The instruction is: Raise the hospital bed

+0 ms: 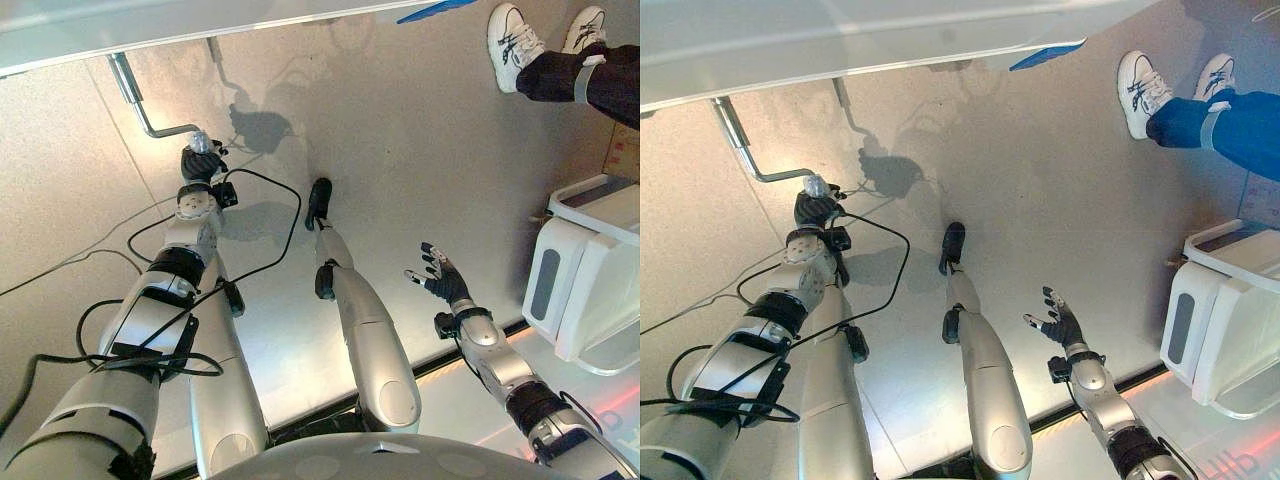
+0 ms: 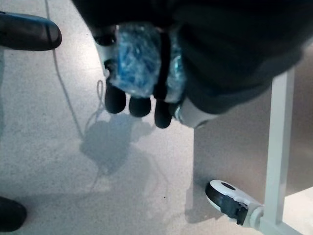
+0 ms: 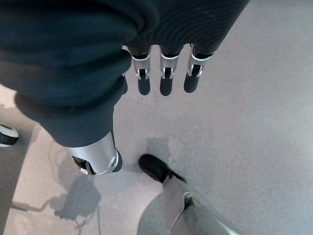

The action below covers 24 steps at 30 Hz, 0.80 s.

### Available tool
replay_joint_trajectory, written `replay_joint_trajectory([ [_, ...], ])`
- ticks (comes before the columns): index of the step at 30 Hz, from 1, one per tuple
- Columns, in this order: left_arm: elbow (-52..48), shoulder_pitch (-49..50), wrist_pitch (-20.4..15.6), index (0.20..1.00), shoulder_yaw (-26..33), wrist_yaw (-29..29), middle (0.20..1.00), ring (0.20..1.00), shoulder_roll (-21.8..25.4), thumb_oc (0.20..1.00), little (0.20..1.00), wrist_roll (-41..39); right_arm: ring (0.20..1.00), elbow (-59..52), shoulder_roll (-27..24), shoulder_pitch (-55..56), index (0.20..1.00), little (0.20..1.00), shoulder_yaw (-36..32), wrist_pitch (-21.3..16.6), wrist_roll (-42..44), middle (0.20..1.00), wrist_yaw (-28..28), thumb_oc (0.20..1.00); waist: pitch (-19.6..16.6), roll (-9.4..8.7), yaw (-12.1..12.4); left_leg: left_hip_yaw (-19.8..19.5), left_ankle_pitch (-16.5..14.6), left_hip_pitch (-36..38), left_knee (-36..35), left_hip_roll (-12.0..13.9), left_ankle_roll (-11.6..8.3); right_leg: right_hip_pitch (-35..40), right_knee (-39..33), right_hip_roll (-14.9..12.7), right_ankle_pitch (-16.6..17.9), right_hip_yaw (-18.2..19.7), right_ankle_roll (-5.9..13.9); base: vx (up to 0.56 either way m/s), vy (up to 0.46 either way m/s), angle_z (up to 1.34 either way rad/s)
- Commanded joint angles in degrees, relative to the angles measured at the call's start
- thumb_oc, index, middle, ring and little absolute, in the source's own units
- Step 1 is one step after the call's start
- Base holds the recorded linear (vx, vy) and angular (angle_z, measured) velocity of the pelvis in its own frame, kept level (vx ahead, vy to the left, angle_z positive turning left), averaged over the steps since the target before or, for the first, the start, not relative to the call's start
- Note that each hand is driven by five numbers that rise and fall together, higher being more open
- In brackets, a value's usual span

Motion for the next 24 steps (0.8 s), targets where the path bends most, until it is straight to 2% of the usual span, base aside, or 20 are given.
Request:
replay_joint_trajectory([
  [1, -2.0, -0.9, -1.2, 0.200, -0.5, 0.1, 0.200, 0.200, -0.1, 0.200, 0.200, 2.0, 1.000, -0.1, -2.9, 0.3, 1.000, 1.000, -1.1, -1.2, 2.2, 1.000, -0.9, 1.000, 1.8, -2.84, 1.3, -1.1, 1.5, 0.6, -6.0, -4.7, 3.34, -4.2, -1.9, 1.8, 7.3, 0.4, 5.79, 0.00, 0.000, 0.00],
  [17, -4.3, 0.2, -0.9, 0.200, -3.0, -0.5, 0.200, 0.200, -0.6, 0.200, 0.200, 6.1, 1.000, 0.3, -3.1, 1.4, 1.000, 1.000, 0.0, -0.6, 0.9, 1.000, 0.2, 1.000, 0.4, -0.99, 0.9, 0.3, 0.4, 2.7, -4.5, -4.7, 3.40, -4.2, 1.7, 1.8, 5.2, 1.6, 5.04, 0.00, -0.007, -0.04],
  [24, -7.4, 3.4, -1.0, 0.200, -4.2, -1.4, 0.200, 0.200, -2.6, 0.200, 0.200, 7.6, 1.000, 2.8, -3.0, 2.1, 1.000, 1.000, 1.4, 0.8, -1.3, 1.000, 1.5, 1.000, -1.3, 0.82, 0.8, 1.4, -2.8, 4.6, 0.2, -4.5, 3.70, -4.1, 7.4, 1.5, 1.9, 2.9, 3.88, 0.00, -0.007, -0.13],
])
